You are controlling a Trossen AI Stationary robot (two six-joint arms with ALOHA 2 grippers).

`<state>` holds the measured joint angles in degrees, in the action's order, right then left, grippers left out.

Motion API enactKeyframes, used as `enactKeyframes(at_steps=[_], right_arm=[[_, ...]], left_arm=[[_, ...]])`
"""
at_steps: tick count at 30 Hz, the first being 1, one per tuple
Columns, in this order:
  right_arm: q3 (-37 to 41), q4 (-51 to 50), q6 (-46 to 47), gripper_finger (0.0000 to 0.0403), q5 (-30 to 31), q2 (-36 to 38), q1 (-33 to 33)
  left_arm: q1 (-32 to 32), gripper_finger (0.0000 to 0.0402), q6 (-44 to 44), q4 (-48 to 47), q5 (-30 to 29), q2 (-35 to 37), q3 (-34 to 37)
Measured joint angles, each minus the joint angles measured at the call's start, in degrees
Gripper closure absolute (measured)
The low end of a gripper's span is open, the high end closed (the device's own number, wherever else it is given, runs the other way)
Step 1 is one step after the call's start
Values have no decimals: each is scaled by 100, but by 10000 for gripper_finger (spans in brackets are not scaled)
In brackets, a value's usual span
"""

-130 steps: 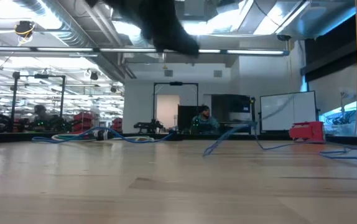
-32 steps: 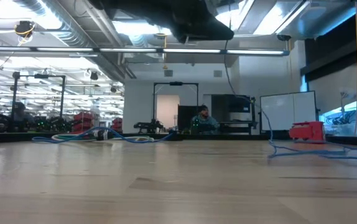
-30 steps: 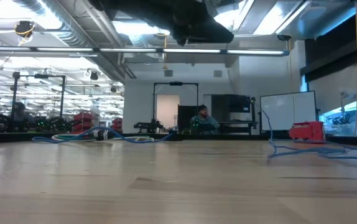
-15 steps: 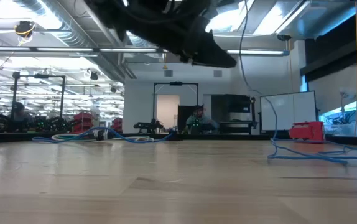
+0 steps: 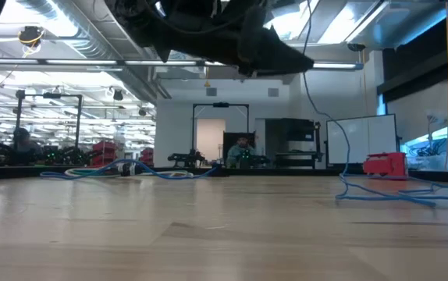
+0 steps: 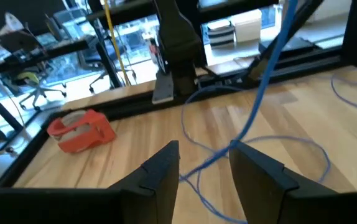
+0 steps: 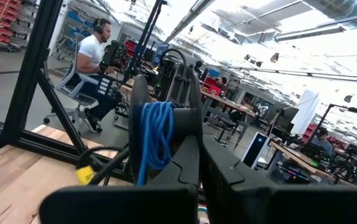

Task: Coil cords
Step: Coil the blue wire onto the black spool

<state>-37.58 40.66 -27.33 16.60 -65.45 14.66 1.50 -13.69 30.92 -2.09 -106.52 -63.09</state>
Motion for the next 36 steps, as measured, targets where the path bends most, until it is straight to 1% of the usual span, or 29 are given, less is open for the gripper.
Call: enactKeyframes(at_steps=[3,5,8,11,13,14,16,20,24,27,31,33,36], right_arm=[[0,2,0,398,0,0,0],[0,4,0,397,0,0,0],[0,4,0,398,2,0,0],[0,2,0,397,2,0,0],[0,-2,0,397,2,0,0],[0,-4,0,397,2,0,0],[4,-51,-2,397,10,0,0],[9,-176,-2,397,77,10,0],[7,-316,-2,398,289,15,0],[-3,-490,-48,398,415,17,-4],[-325,-1573,-138,398,648,5,-4],[-528,-2210,-114,398,814,-30,-4],[-698,-2785,-11,398,1037,-105,-4]], left_arm=[[0,275,0,-42,0,-10,4],[-11,289,0,16,0,-8,2],[-15,325,-65,-13,0,-8,2],[-42,375,-71,-45,0,-8,2],[-59,394,-35,-138,-5,-8,2],[-76,393,-26,-251,-41,13,2],[-79,391,-28,-655,-324,117,2],[-70,398,-10,-1922,-1050,639,0],[-10,396,333,-3264,-1420,1267,0],[88,399,651,-4065,-1735,1675,0],[274,396,1042,-4780,-2253,2089,0],[382,395,1193,-4942,-2492,2225,0],[530,398,1314,-5059,-2714,2344,0]])
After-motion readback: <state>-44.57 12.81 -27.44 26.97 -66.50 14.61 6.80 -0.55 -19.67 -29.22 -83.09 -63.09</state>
